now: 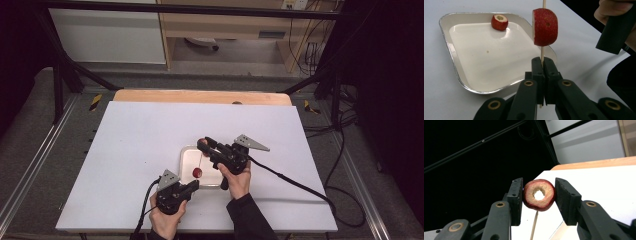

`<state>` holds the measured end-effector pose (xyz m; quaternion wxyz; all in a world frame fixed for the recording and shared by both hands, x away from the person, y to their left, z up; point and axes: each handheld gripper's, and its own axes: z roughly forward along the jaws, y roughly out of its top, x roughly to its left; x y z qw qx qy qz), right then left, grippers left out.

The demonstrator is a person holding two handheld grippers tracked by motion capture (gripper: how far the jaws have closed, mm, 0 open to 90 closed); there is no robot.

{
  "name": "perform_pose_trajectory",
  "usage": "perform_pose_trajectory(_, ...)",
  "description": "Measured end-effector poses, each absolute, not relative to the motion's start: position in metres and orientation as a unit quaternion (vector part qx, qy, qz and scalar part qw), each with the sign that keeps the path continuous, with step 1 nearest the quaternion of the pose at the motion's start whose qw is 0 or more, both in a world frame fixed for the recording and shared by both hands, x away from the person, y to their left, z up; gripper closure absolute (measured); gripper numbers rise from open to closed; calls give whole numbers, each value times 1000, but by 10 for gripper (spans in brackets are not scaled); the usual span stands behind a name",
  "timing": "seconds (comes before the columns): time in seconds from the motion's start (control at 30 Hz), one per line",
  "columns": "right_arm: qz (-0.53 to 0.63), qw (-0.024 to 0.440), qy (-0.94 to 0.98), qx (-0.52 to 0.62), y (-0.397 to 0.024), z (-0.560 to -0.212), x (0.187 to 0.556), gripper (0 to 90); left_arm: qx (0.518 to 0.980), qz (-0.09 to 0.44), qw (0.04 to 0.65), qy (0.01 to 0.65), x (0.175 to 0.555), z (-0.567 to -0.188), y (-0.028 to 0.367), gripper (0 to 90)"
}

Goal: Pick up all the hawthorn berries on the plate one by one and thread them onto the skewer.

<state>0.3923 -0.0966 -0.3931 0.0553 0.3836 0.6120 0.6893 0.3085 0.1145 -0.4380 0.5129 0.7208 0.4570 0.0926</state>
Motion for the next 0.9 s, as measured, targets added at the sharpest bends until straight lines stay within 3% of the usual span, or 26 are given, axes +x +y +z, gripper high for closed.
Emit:
perform_pose_trajectory(0.4,682,91,629,362,-99,-392,389,598,707,68,522,472,310,-438,117,886)
perform_pose_trajectory(0.73,660,49,640,390,-101,-389,390,599,707,89,526,465,308,-438,117,886)
perform_pose_trajectory(0.9,651,20,651,391,-101,-390,390,600,718,131,514,450,307,-435,114,887)
